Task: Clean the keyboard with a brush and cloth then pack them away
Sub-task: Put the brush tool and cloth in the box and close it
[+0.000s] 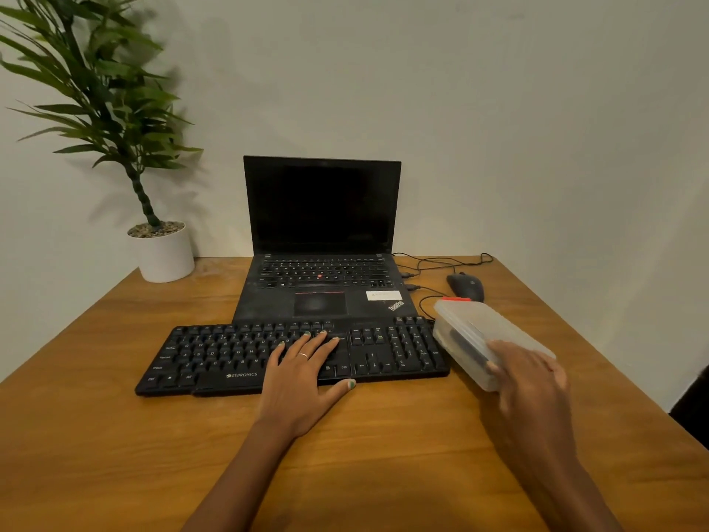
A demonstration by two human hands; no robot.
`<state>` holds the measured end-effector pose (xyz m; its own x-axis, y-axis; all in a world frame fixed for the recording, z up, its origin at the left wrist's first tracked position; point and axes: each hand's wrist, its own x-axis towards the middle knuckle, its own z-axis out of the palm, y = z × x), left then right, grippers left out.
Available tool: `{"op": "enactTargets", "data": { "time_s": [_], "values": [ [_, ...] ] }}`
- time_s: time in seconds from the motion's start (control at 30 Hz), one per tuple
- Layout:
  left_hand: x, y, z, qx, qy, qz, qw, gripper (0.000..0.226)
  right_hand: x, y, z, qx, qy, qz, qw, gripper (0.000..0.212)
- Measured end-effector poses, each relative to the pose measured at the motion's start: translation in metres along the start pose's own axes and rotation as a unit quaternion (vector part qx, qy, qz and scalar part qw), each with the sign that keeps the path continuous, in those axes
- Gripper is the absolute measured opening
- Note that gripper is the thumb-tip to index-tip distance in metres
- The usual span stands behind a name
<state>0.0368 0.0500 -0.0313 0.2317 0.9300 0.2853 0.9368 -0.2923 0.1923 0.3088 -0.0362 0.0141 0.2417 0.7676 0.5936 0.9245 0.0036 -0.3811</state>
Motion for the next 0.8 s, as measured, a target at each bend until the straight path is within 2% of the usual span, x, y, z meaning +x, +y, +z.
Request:
{"op": "enactTargets", "data": {
  "time_s": [0.13,0.23,0.27,0.3,0.4,0.47,0.53,0.8],
  "values": [
    [0.001,-0.001,0.001,0.001,0.006,0.004,1.0,0.094,-0.021,0.012,-0.022,-0.041,0.04,-0.05,0.997,0.047],
    [0.001,-0.001,0.002,0.001,0.011,0.007,1.0,0.094,-0.041,0.021,-0.026,-0.052,0.088,-0.088,0.991,0.024],
    [0.0,-0.001,0.003,0.001,0.01,0.007,1.0,0.094,-0.046,0.022,-0.025,-0.048,0.098,-0.084,0.99,0.026],
    [0.001,-0.001,0.002,0.002,0.01,0.007,1.0,0.093,-0.05,0.023,-0.023,-0.044,0.098,-0.084,0.991,0.032],
    [0.001,-0.003,0.004,-0.003,0.017,0.007,1.0,0.092,-0.051,0.019,-0.015,-0.045,0.082,-0.084,0.992,0.026],
    [0.0,-0.004,0.007,-0.016,0.032,0.011,0.999,0.089,-0.048,0.016,-0.006,-0.046,0.04,-0.077,0.995,0.047],
    [0.0,-0.003,0.007,-0.02,0.036,0.014,0.999,0.087,-0.043,0.015,0.0,-0.045,0.019,-0.073,0.996,0.054],
    [0.0,-0.002,0.005,-0.009,0.021,0.013,1.0,0.09,-0.004,0.006,0.028,0.03,0.02,-0.049,0.998,0.029]
  ]
}}
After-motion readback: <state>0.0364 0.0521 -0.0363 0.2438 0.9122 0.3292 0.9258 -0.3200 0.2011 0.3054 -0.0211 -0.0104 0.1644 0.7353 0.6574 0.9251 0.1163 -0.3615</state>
